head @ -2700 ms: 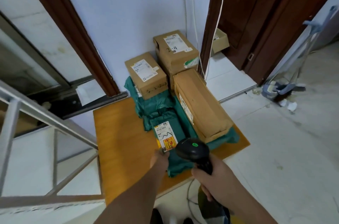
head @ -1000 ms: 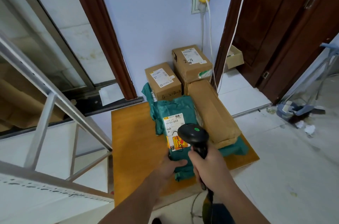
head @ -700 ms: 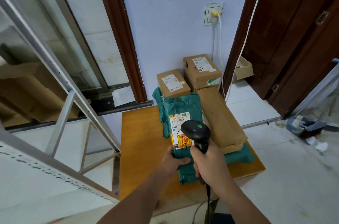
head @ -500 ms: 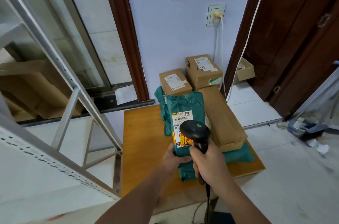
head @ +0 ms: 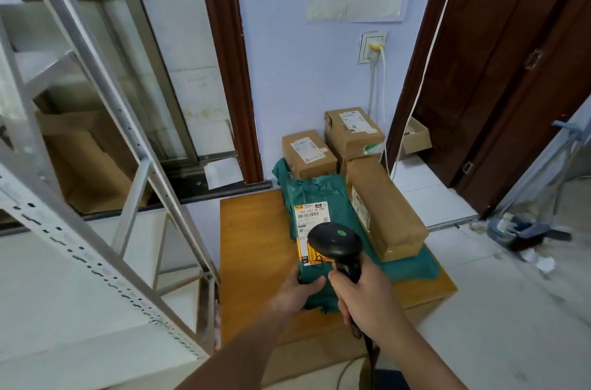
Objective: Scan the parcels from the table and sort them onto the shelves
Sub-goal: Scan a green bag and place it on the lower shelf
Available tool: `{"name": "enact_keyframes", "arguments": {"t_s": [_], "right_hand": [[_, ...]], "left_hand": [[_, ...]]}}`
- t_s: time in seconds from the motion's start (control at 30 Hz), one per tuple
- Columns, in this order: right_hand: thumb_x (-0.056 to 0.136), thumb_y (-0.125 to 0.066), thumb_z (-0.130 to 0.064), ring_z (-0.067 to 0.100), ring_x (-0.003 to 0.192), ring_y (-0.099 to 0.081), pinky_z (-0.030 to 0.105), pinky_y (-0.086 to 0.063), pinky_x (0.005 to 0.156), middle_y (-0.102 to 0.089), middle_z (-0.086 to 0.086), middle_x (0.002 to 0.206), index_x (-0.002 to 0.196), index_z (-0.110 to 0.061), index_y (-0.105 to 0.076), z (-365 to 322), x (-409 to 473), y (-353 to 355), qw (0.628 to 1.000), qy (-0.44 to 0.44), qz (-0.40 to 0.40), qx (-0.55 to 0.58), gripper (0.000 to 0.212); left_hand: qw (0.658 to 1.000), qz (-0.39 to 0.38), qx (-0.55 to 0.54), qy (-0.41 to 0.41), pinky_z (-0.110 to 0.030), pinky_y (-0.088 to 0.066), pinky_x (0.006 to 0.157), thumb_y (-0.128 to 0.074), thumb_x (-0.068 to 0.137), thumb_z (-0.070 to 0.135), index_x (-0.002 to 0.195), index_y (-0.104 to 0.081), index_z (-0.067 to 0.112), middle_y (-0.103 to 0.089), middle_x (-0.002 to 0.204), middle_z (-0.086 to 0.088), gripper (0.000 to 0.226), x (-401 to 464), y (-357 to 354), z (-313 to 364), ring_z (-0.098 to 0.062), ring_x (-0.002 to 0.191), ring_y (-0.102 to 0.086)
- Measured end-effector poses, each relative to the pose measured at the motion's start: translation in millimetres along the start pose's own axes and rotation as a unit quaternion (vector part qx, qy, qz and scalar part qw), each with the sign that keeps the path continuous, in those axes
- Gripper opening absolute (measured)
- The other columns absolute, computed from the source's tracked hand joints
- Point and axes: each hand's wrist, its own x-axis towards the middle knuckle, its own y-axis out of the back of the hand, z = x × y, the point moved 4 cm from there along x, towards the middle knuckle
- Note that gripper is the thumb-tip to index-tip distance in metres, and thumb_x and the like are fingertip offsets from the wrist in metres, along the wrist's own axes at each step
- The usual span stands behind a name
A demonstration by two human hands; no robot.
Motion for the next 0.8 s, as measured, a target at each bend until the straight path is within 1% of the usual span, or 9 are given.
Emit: {"name": "enact_keyframes", "arguments": {"t_s": [0.1,0.17,0.23,0.3,0.4,0.53,0.6,0.7,0.8], "right_hand": [[0.094,-0.06,-0.013,0.019,0.042,-0.048,0.032,-0.042,0.045,-0.046,0.001,0.05,0.092,-0.013,-0.054,-6.9,-21.1,-16.2,1.0,-0.007,-0.017,-0.005,0.006],[0.095,-0.061,-0.016,0.016,0.041,-0.047,0.031,-0.042,0.044,-0.047,-0.002,0.048,0.093,-0.016,-0.054,-11.7,-36.3,-31.5,0.999,-0.007,-0.04,-0.008,0.007],[0.094,-0.062,-0.017,0.014,0.039,-0.047,0.028,-0.042,0.044,-0.049,-0.003,0.045,0.091,-0.019,-0.054,-15.1,-51.1,-48.2,0.998,-0.002,-0.056,-0.018,0.008],[0.093,-0.063,-0.018,0.012,0.041,-0.05,0.027,-0.044,0.048,-0.052,-0.004,0.046,0.091,-0.023,-0.055,-15.4,-63.0,-65.2,0.996,0.008,-0.077,-0.04,0.009],[0.09,-0.062,-0.024,0.012,0.045,-0.053,0.032,-0.046,0.052,-0.055,-0.005,0.053,0.095,-0.036,-0.054,-13.8,-78.7,-91.7,0.991,0.018,-0.118,-0.057,0.015],[0.095,-0.061,-0.021,0.016,0.042,-0.051,0.031,-0.044,0.048,-0.052,0.0,0.051,0.1,-0.036,-0.053,-20.5,-95.8,-126.0,0.975,0.039,-0.208,-0.063,0.018],[0.097,-0.06,-0.019,0.015,0.041,-0.05,0.031,-0.044,0.048,-0.051,0.001,0.051,0.101,-0.036,-0.052,-26.7,-103.9,-142.1,0.964,0.059,-0.25,-0.072,0.019],[0.097,-0.06,-0.014,0.012,0.04,-0.047,0.03,-0.042,0.047,-0.048,-0.003,0.05,0.098,-0.029,-0.053,-33.1,-118.8,-168.4,0.946,0.07,-0.308,-0.07,0.017],[0.096,-0.063,-0.014,0.004,0.04,-0.048,0.028,-0.04,0.05,-0.05,-0.007,0.049,0.096,-0.023,-0.056,-36.3,-135.3,-200.7,0.926,0.084,-0.357,-0.094,0.011]], "left_hand": [[0.999,-0.005,-0.04,0.008,-0.064,-0.053,0.1,-0.092,0.074,0.024,0.139,-0.052,0.02,-0.073,0.125,-0.016,0.076,-27.1,13.5,-7.5,-0.04,0.115,-0.07],[0.998,-0.01,-0.054,0.01,-0.061,-0.053,0.102,-0.085,0.085,0.016,0.139,-0.051,0.02,-0.072,0.126,-0.016,0.064,-47.0,26.3,-17.2,-0.039,0.116,-0.069],[0.997,0.005,-0.075,0.013,-0.056,-0.057,0.098,-0.078,0.091,0.009,0.137,-0.052,0.019,-0.073,0.125,-0.016,0.053,-70.2,45.0,-29.3,-0.037,0.114,-0.071],[0.996,0.012,-0.087,0.007,-0.054,-0.058,0.096,-0.079,0.09,0.011,0.139,-0.051,0.018,-0.072,0.127,-0.016,0.056,-95.9,66.2,-40.6,-0.036,0.115,-0.07],[0.996,0.033,-0.086,0.002,-0.052,-0.058,0.095,-0.084,0.085,0.022,0.145,-0.048,0.021,-0.071,0.131,-0.012,0.069,-136.8,102.2,-60.3,-0.035,0.118,-0.069],[0.99,0.095,-0.103,-0.004,-0.058,-0.052,0.105,-0.077,0.092,0.016,0.146,-0.047,0.026,-0.071,0.132,-0.009,0.062,-195.2,143.0,-85.4,-0.033,0.12,-0.068],[0.984,0.129,-0.121,-0.015,-0.058,-0.052,0.106,-0.077,0.092,0.015,0.145,-0.047,0.025,-0.071,0.131,-0.01,0.062,-226.3,155.7,-96.0,-0.034,0.12,-0.069],[0.964,0.2,-0.174,-0.037,-0.056,-0.053,0.104,-0.075,0.091,0.012,0.142,-0.048,0.021,-0.073,0.127,-0.011,0.059,-274.0,173.6,-112.5,-0.036,0.116,-0.07],[0.939,0.252,-0.221,-0.071,-0.058,-0.052,0.105,-0.08,0.088,0.014,0.143,-0.047,0.021,-0.071,0.131,-0.013,0.065,-319.6,190.2,-126.8,-0.038,0.119,-0.069]]}}
